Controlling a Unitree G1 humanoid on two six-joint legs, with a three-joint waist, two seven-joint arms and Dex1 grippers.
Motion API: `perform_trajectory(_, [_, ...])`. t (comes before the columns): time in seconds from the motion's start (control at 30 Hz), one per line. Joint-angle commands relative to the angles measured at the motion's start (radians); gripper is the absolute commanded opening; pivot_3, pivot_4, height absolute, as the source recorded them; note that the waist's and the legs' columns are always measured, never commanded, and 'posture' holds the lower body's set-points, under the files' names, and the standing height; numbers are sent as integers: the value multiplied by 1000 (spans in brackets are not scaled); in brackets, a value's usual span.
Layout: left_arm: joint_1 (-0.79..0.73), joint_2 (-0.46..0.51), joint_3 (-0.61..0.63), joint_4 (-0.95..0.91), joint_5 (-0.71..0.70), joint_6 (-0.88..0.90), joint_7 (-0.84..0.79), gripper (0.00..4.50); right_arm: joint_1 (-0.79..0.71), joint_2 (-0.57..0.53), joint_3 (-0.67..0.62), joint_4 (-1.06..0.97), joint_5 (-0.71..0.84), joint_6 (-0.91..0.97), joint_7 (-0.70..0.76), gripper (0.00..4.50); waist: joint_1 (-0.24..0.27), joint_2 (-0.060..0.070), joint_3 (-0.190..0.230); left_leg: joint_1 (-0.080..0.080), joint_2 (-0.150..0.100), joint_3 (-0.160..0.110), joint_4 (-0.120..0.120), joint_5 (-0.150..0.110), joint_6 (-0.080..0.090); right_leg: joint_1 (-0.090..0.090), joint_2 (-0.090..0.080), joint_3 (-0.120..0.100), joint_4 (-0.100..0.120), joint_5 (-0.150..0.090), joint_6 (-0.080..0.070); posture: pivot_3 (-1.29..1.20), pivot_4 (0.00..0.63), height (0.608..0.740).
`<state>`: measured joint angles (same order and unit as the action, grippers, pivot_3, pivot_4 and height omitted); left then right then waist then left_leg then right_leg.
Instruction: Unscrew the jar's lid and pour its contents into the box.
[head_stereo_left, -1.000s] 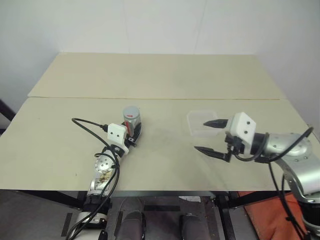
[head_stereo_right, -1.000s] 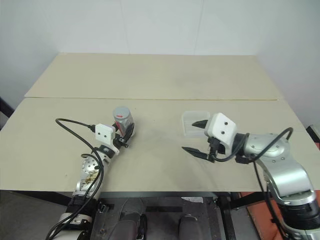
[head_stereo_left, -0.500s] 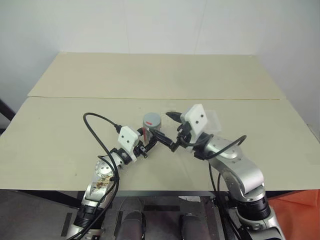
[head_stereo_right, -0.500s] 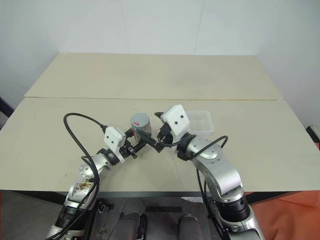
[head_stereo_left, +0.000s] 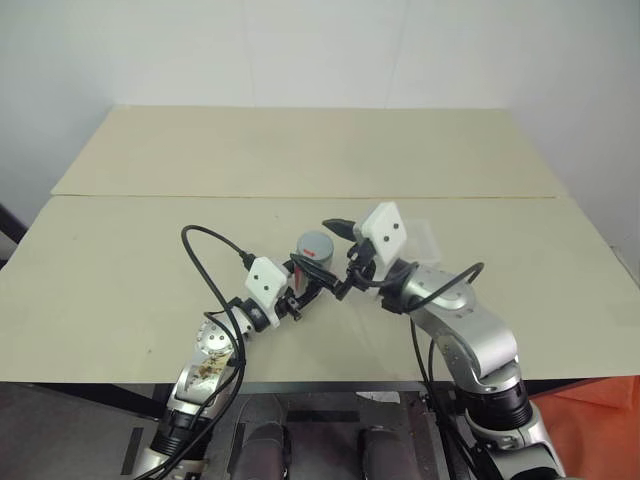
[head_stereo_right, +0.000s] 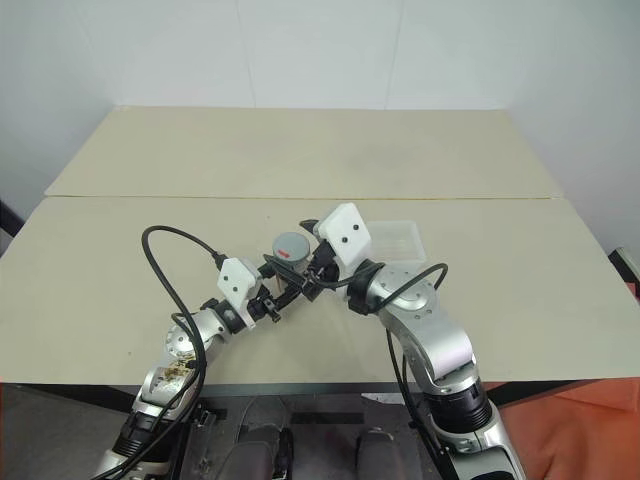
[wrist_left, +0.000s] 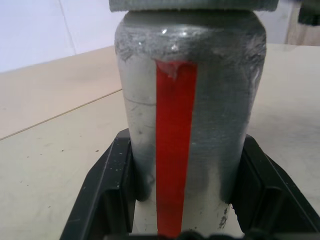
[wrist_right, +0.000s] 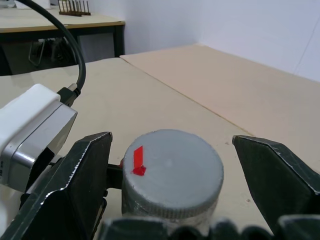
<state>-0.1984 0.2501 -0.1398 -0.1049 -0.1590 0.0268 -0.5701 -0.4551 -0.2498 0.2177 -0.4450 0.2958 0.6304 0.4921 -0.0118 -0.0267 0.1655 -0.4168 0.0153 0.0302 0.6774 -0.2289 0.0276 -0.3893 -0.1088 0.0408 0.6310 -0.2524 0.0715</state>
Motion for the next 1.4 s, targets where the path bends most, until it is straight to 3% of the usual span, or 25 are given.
perform_trajectory(0.03, [-3, -1, 0, -42, -1, -32, -2, 2130, -10, 11, -6, -21, 5, -39, 1, 4500, 0, 0, 0, 0, 0, 0, 0, 0, 0, 0, 0, 0, 0, 0, 0, 0, 150, 740])
perform_trajectory(0.1, [-1, 1, 0, -41, -1, -36, -3, 2130, -13, 17, -10, -17, 9, -38, -1, 4500, 0, 0, 0, 0, 0, 0, 0, 0, 0, 0, 0, 0, 0, 0, 0, 0, 150, 740])
perform_trajectory(0.2, [0, 2, 1, -34, 3, -46, -2, 2130, -17, 17, -9, -9, 5, -45, 1, 3949, 0, 0, 0, 0, 0, 0, 0, 0, 0, 0, 0, 0, 0, 0, 0, 0, 150, 740])
perform_trajectory(0.27, [-1, 2, 2, -29, 4, -51, -2, 2130, -18, 17, -8, -4, 2, -52, 3, 3167, 0, 0, 0, 0, 0, 0, 0, 0, 0, 0, 0, 0, 0, 0, 0, 0, 150, 740])
perform_trajectory(0.33, [-1, 1, 1, -25, 3, -50, -2, 2130, -17, 15, -7, -2, 0, -58, 5, 2795, 0, 0, 0, 0, 0, 0, 0, 0, 0, 0, 0, 0, 0, 0, 0, 0, 150, 740])
perform_trajectory(0.57, [21, 24, -15, -45, -20, -49, -53, 2130, -12, 12, -7, 3, 11, -73, 26, 2795, -1, 0, 0, 0, 0, 0, 0, 0, 0, 0, 0, 0, 0, 0, 0, 0, 150, 740])
perform_trajectory(0.73, [69, 103, -23, -143, -147, -1, -208, 2130, -10, -17, -26, 15, 61, -102, 125, 2795, -3, 0, 0, 0, 1, 0, -1, 0, 0, 0, 0, 0, -1, 0, 0, 0, 150, 740])
perform_trajectory(0.97, [39, 202, -17, -212, -285, 86, -360, 2130, -115, -133, -26, 160, 202, -199, 519, 2795, -3, 1, 0, 1, 1, 0, -1, 0, 0, 1, 0, 0, -1, 0, 0, 0, 150, 740])
perform_trajectory(1.27, [-36, 236, -37, -161, -288, 53, -502, 2130, -326, -171, 43, 514, 221, -393, 1074, 2795, -3, 1, 1, 1, 1, 1, -1, 0, 0, 0, 1, 0, -1, 0, -1, 0, 150, 740])
perform_trajectory(1.4, [-63, 205, -60, -150, -277, 51, -513, 2130, -415, -209, 158, 660, 273, -534, 1122, 2795, -3, 1, 1, 1, 1, 1, -1, 0, 0, 0, 1, 0, -1, 0, -1, 0, 150, 740])
